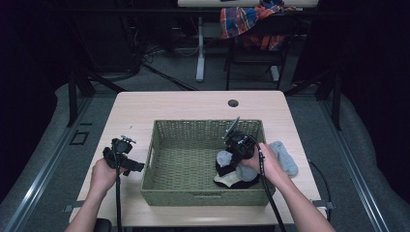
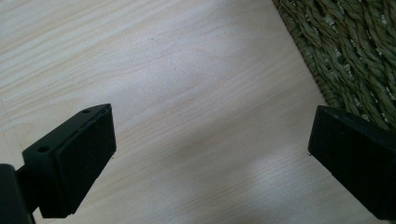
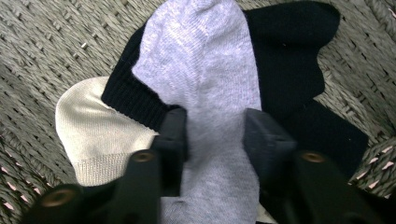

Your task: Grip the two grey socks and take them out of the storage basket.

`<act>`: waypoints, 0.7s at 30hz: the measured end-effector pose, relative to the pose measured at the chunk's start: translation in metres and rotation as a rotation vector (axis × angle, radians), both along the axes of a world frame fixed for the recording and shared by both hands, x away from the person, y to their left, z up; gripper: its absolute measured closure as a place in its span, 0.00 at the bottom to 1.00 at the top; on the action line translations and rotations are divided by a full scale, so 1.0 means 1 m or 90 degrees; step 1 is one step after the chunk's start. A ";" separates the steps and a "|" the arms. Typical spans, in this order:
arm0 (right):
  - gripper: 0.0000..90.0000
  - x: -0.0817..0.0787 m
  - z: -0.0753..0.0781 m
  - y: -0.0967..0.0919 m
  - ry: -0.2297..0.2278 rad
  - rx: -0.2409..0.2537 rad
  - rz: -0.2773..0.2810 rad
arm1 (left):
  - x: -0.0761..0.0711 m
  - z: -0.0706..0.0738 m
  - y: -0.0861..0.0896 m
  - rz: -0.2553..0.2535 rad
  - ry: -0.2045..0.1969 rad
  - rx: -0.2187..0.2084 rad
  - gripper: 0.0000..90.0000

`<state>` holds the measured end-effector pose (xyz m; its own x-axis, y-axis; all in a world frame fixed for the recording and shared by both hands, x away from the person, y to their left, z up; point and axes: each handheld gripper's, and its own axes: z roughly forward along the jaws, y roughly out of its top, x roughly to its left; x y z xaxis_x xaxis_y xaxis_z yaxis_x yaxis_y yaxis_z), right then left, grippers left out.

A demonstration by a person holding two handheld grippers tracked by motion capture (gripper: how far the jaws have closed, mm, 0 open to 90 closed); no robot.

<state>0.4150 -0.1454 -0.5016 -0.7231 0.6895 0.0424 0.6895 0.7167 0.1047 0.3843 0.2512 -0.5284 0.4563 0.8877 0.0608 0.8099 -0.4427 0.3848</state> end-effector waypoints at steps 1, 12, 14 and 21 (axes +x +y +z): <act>0.75 -0.002 -0.002 0.001 -0.009 0.013 -0.016 | 0.000 0.000 0.000 -0.001 0.001 0.000 0.01; 0.94 -0.011 0.016 0.004 -0.030 0.017 0.002 | 0.000 0.001 0.000 -0.002 0.000 0.000 0.01; 0.94 -0.012 0.018 0.004 -0.032 0.020 0.001 | 0.000 0.001 0.000 -0.002 -0.001 0.000 0.01; 0.94 -0.016 0.033 0.003 -0.058 0.035 0.001 | 0.000 0.000 -0.001 -0.001 -0.002 -0.001 0.01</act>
